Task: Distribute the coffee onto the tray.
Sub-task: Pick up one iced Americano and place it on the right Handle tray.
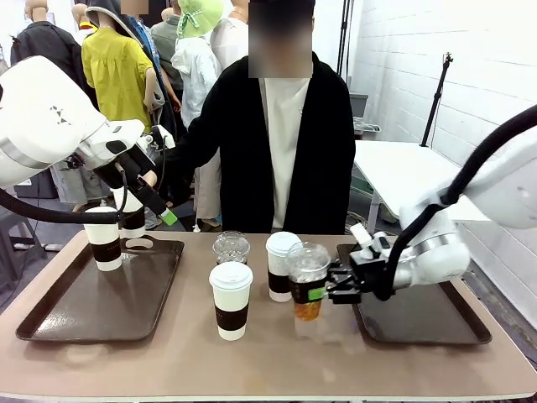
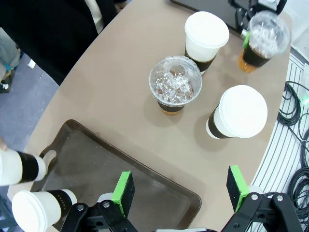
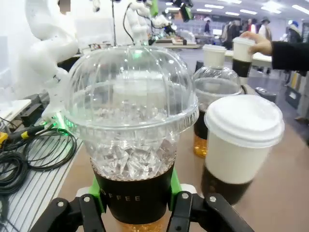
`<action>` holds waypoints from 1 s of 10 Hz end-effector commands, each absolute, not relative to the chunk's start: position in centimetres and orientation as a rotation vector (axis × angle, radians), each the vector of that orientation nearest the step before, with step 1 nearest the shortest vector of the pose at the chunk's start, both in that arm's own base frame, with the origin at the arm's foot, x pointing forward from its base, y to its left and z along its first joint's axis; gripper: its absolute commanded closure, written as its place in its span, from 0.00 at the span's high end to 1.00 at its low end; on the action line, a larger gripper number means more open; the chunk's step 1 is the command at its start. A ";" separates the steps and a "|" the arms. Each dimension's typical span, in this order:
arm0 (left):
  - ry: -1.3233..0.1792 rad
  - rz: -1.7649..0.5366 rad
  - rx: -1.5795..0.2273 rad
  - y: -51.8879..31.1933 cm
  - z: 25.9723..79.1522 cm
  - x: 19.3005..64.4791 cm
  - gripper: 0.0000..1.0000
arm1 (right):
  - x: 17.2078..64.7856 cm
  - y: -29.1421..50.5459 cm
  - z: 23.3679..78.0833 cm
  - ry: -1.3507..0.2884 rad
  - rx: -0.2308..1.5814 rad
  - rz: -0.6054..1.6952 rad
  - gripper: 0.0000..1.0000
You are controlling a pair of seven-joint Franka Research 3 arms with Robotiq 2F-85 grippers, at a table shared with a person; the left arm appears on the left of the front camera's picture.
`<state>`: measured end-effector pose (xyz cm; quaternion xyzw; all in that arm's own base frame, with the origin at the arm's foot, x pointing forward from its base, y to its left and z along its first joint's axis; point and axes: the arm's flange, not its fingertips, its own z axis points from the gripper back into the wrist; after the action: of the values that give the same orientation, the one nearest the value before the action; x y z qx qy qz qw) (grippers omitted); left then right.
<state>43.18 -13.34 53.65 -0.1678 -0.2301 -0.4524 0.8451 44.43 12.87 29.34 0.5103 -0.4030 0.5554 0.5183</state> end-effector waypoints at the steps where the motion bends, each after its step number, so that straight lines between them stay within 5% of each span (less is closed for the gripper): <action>1: -0.483 -0.962 -0.366 -13.0 53.6 43.2 1.00 | 43.5 9.6 33.6 -0.989 1.195 1.297 0.57; 5: -0.483 -0.962 -0.366 -13.0 53.6 43.2 1.00 | 44.1 3.2 37.9 -1.159 1.050 1.226 0.57; 10: -0.483 -0.962 -0.366 -13.0 53.6 43.2 1.00 | 44.6 1.6 37.9 -1.144 1.014 1.231 0.57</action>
<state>43.20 -13.28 53.65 -0.1673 -0.2301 -0.4519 0.8455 44.44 1.73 37.51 0.4304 -0.4818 0.5207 0.5582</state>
